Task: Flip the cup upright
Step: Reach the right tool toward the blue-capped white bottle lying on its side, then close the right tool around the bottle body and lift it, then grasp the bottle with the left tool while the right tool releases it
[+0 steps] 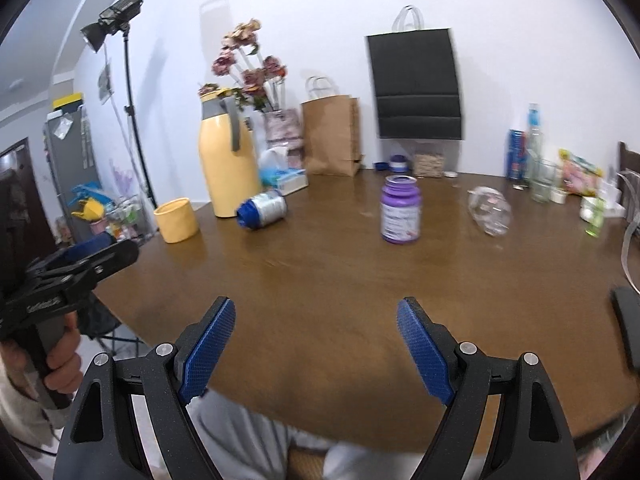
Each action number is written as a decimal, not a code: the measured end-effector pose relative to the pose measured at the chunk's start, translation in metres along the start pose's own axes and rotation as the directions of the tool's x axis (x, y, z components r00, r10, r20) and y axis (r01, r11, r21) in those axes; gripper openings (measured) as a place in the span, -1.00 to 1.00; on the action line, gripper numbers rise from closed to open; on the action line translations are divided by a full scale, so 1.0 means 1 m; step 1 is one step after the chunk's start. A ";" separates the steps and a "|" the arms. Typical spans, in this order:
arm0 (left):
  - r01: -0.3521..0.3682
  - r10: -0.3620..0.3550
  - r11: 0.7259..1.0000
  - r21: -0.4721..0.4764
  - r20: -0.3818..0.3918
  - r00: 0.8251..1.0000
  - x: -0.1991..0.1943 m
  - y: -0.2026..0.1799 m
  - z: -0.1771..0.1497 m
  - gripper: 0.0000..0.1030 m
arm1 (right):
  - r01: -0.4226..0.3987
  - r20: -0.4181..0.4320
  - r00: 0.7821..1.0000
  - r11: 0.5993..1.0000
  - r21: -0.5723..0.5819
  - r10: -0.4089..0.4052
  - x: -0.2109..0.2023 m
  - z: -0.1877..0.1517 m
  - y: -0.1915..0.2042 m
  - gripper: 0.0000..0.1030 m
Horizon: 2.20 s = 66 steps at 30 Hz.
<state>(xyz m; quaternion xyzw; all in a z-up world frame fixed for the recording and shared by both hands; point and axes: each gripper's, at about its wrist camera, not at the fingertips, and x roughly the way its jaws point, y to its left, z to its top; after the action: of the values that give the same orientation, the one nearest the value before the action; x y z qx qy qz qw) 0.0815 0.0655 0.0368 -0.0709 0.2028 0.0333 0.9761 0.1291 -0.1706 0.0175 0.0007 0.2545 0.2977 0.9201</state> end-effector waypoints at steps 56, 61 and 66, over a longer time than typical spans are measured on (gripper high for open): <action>0.181 -0.233 0.969 -0.169 -0.372 0.899 0.233 -0.014 0.034 0.23 | -0.306 -0.415 0.887 0.932 -0.194 0.205 0.213 0.032 0.005 0.40; 0.135 -0.173 0.983 -0.124 -0.383 0.907 0.228 -0.023 0.028 0.15 | -0.315 -0.400 0.888 0.935 -0.165 0.228 0.209 0.032 -0.005 0.43; 0.067 -0.109 0.990 -0.123 -0.376 0.920 0.221 -0.009 0.028 0.15 | -0.281 -0.370 0.908 0.942 -0.182 0.199 0.193 0.029 -0.016 0.55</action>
<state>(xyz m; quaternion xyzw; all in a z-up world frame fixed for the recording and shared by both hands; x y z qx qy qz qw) 0.2959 0.0688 -0.0254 -0.1376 0.3834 -0.0142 0.9132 0.2853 -0.0736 -0.0505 -0.1275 0.3739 0.4322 0.8106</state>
